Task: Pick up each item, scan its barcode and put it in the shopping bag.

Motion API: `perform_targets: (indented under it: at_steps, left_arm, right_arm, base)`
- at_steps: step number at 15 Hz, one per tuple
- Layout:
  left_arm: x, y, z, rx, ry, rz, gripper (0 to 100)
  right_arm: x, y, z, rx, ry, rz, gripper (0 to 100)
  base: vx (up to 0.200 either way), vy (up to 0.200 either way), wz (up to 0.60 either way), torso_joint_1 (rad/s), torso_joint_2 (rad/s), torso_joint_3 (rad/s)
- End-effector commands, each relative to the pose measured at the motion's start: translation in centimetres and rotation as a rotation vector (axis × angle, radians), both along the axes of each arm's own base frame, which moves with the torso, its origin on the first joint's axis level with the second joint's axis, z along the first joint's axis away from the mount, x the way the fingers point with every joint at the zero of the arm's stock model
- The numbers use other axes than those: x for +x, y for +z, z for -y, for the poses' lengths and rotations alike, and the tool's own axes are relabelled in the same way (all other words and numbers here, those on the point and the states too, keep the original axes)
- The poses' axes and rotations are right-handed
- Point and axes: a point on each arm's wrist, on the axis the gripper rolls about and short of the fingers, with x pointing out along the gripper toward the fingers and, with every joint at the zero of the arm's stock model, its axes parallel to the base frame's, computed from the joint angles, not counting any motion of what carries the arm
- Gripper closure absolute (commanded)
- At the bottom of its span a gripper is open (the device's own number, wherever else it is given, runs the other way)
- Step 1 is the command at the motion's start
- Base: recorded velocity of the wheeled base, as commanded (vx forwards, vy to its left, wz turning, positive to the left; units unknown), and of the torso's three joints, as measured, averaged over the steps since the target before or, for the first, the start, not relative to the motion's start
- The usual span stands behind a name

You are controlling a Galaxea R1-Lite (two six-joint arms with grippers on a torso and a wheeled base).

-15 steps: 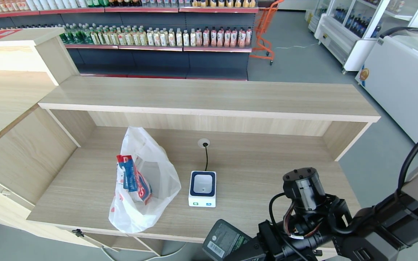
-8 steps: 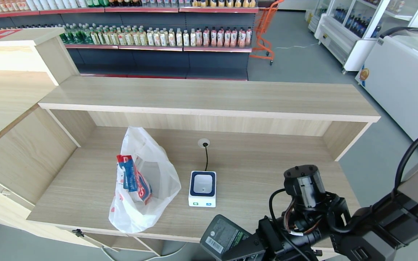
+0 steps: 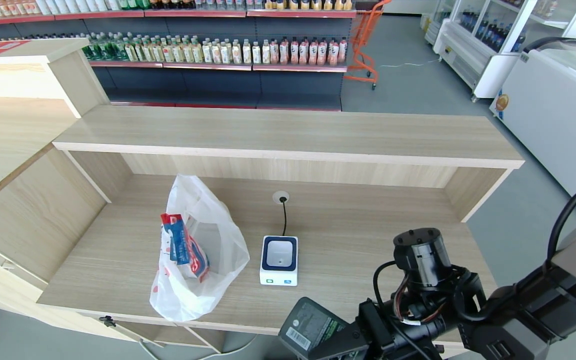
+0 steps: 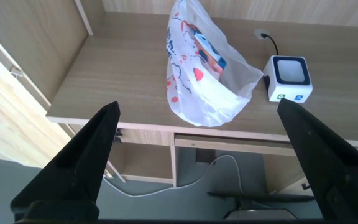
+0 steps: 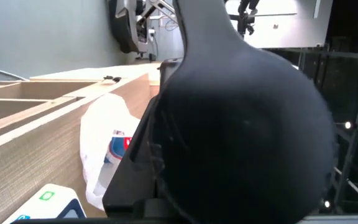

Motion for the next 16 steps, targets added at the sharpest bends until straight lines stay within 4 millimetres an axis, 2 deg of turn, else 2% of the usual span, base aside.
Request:
perform_targets:
  at_steps: [1,3,4,5,6,8,9,12,13,15,16]
  left_arm:
    - [0.0,0.0,0.0,0.000,-0.001,0.001,0]
    - [0.0,0.0,0.0,-0.002,0.000,0.000,0]
    - [0.0,0.0,0.0,0.000,0.000,0.001,0]
    - [0.0,0.0,0.0,0.000,0.000,0.001,0]
    - [0.0,0.0,0.0,0.000,0.000,0.001,0]
    - [0.0,0.0,0.0,0.000,0.000,0.001,0]
    - [0.0,0.0,0.0,-0.001,-0.001,0.000,0]
    - [0.0,0.0,0.0,0.000,0.000,0.001,0]
    - [0.0,0.0,0.0,0.000,0.000,0.001,0]
    - [0.0,0.0,0.0,0.000,0.000,0.001,0]
    - [0.0,0.0,0.0,0.000,0.000,0.001,0]
  right_arm:
    - [-0.1,2.6,2.0,-0.005,-0.094,-0.106,100]
    - [-0.5,5.3,6.1,-0.031,-0.334,-0.321,100]
    - [-0.6,7.2,8.6,0.012,-0.472,-0.348,100]
    - [-1.1,8.3,11.3,0.044,-0.624,-0.379,100]
    - [-2.7,8.2,15.1,0.068,-0.820,-0.572,100]
    - [-3.8,8.6,17.5,0.105,-0.951,-1.006,100]
    - [-3.9,9.0,18.3,0.169,-1.006,-1.253,100]
    - [-3.8,8.6,18.4,0.332,-1.117,-1.927,100]
    - [-3.6,8.4,18.0,0.363,-1.104,-2.124,100]
    - [-3.2,8.2,17.8,0.422,-1.069,-2.432,100]
    - [-3.1,8.1,17.8,0.433,-1.062,-2.486,100]
  base:
    - [0.000,0.000,0.00,0.000,0.00,0.000]
    - [0.000,0.000,0.00,0.000,0.00,0.000]
    - [0.000,0.000,0.00,0.000,0.00,0.000]
    - [0.000,0.000,0.00,0.000,0.00,0.000]
    - [0.000,0.000,0.00,0.000,0.00,0.000]
    - [0.000,0.000,0.00,0.000,0.00,0.000]
    - [0.000,0.000,0.00,0.000,0.00,0.000]
    - [0.000,0.000,0.00,0.000,0.00,0.000]
    - [0.000,0.000,0.00,0.000,0.00,0.000]
    - [0.000,0.000,0.00,0.000,0.00,0.000]
    - [0.000,0.000,0.00,0.000,0.00,0.000]
